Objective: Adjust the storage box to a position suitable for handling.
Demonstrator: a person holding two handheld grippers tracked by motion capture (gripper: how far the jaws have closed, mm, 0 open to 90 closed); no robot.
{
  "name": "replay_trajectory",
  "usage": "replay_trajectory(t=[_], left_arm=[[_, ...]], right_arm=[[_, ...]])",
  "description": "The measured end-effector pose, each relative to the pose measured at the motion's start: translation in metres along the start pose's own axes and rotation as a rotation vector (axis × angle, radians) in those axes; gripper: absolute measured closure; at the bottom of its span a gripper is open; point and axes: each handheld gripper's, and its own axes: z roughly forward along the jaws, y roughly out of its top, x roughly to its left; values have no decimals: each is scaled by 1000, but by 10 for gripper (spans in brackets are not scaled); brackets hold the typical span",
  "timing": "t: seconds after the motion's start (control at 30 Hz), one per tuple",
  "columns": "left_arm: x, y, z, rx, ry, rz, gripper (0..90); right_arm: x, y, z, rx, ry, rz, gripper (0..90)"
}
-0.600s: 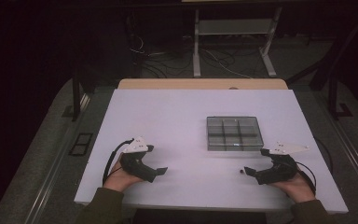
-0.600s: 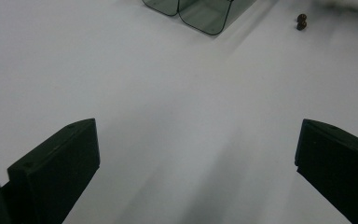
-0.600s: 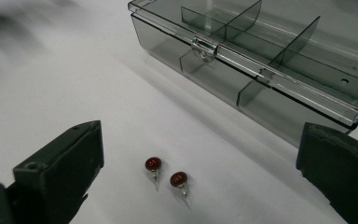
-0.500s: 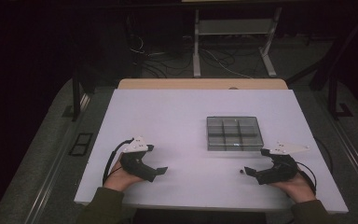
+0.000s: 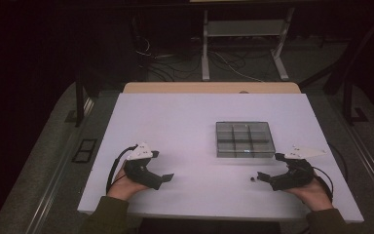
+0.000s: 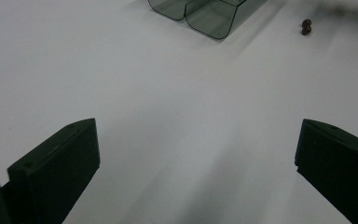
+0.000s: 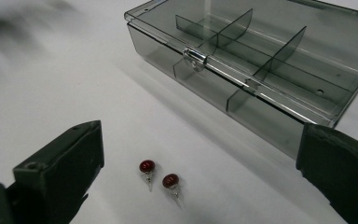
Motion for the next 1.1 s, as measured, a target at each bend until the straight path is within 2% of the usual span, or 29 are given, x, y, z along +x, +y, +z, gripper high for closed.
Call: replay_trajectory(t=[0.37,0.77,1.1], left_arm=[[1,0,0,6,6,1,0],[5,-2,0,-1,-5,-19,0],[6,-1,-3,-7,16,-31,0]], right_arm=[[-10,4,-1,-9,-10,21,4],[-21,13,0,-24,-20,53,4],[-33,18,-2,-44,-12,69,4]])
